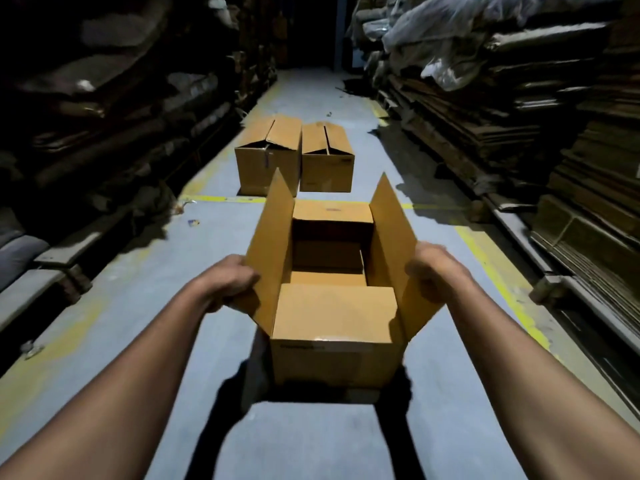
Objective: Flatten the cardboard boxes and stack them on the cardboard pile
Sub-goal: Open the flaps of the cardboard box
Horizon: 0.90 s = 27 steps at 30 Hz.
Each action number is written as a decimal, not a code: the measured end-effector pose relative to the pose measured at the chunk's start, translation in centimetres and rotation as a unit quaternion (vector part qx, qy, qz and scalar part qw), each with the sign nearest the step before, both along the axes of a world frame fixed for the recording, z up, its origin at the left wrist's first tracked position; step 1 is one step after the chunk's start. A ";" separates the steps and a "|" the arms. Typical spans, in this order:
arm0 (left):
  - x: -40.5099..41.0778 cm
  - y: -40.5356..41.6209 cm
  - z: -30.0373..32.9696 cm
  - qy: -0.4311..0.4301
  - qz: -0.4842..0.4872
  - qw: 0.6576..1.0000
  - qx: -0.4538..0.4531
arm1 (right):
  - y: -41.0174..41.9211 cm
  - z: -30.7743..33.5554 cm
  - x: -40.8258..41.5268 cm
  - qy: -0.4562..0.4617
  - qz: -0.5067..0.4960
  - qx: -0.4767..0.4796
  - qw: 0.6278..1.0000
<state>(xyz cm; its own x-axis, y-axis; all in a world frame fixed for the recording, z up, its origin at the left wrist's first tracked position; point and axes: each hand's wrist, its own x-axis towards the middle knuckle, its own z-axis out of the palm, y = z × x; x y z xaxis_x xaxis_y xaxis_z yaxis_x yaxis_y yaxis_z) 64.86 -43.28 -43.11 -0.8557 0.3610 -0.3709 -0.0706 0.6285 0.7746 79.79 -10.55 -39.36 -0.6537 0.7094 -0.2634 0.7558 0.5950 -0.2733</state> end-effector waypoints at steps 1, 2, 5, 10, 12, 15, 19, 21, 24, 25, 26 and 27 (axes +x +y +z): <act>-0.5 -1.3 -1.1 0.005 0.020 1.000 -0.008 | 0.1 -1.0 0.1 -0.032 -0.003 0.082 0.996; -0.9 -2.2 -2.4 0.009 0.035 0.999 -0.014 | -0.3 -2.1 0.3 -0.066 -0.002 0.132 0.989; -1.6 -4.2 -5.8 0.058 0.042 0.989 -0.131 | -2.0 -6.4 -0.2 -0.132 0.034 0.194 0.971; 0.6 -2.6 -10.0 0.183 -0.025 0.947 -0.262 | -2.9 -12.4 -1.1 -0.100 -0.022 0.023 0.994; 1.7 -0.5 -10.8 0.141 -0.052 0.953 -0.262 | -2.7 -13.2 -1.0 -0.054 -0.016 -0.035 0.998; 2.7 2.2 -11.7 0.082 -0.068 0.970 -0.217 | -1.9 -13.9 -0.3 0.012 -0.006 -0.053 0.998; 3.5 3.5 -12.8 0.039 -0.017 0.991 -0.124 | -1.0 -15.0 0.5 0.028 0.006 -0.045 0.999; 3.4 3.6 -12.6 0.033 -0.019 0.992 -0.119 | -1.1 -15.2 0.3 0.022 0.000 -0.036 0.999; 3.0 2.8 -11.7 0.006 0.002 0.994 -0.106 | -2.9 -14.3 -0.3 0.026 0.004 0.045 0.999; 2.9 2.4 -11.4 0.004 0.008 0.994 -0.105 | -3.5 -13.8 -0.6 0.025 0.041 0.099 0.994; 2.7 2.1 -11.1 0.008 0.009 0.994 -0.108 | -4.1 -13.2 -1.1 0.020 0.088 0.136 0.987; 2.3 2.0 -11.0 0.017 0.009 0.994 -0.110 | -4.8 -12.7 -1.7 0.011 0.143 0.146 0.979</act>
